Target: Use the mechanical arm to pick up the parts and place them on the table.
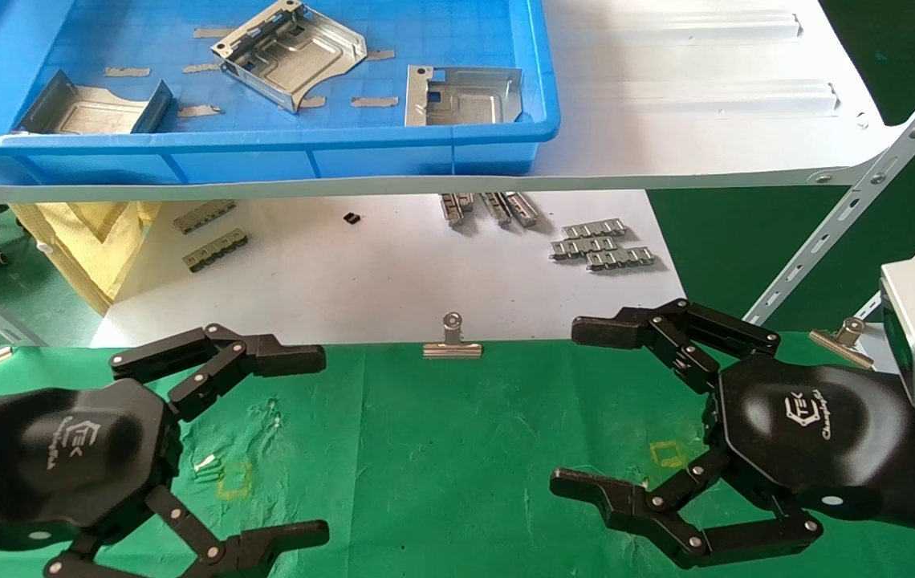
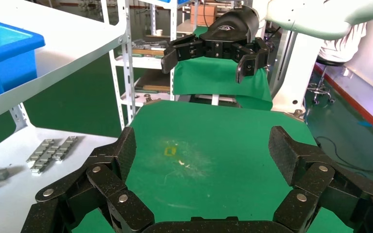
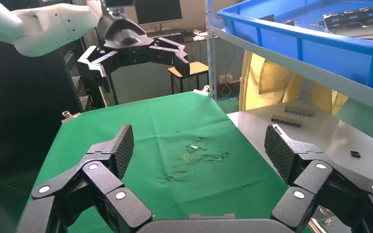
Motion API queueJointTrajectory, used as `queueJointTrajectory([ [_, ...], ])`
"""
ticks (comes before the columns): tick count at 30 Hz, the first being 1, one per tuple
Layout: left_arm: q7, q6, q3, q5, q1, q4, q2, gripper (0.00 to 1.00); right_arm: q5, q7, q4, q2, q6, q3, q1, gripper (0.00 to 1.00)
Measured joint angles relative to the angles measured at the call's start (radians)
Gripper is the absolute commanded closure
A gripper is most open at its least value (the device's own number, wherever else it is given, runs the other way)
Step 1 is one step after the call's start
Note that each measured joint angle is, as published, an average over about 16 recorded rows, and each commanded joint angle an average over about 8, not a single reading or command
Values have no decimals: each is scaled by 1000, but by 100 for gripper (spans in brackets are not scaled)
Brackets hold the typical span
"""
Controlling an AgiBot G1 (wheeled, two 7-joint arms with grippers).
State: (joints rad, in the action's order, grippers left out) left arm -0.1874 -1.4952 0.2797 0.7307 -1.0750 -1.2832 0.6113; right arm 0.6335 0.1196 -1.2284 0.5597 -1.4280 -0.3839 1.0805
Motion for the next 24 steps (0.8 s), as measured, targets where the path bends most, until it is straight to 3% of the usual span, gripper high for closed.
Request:
queueJointTrajectory([
  [19,0,0,0,0,0,0,0,0,0,0,0,0,0,0,0,0],
  [20,0,0,0,0,0,0,0,0,0,0,0,0,0,0,0,5],
  [24,0,0,0,0,0,0,0,0,0,0,0,0,0,0,0,55],
])
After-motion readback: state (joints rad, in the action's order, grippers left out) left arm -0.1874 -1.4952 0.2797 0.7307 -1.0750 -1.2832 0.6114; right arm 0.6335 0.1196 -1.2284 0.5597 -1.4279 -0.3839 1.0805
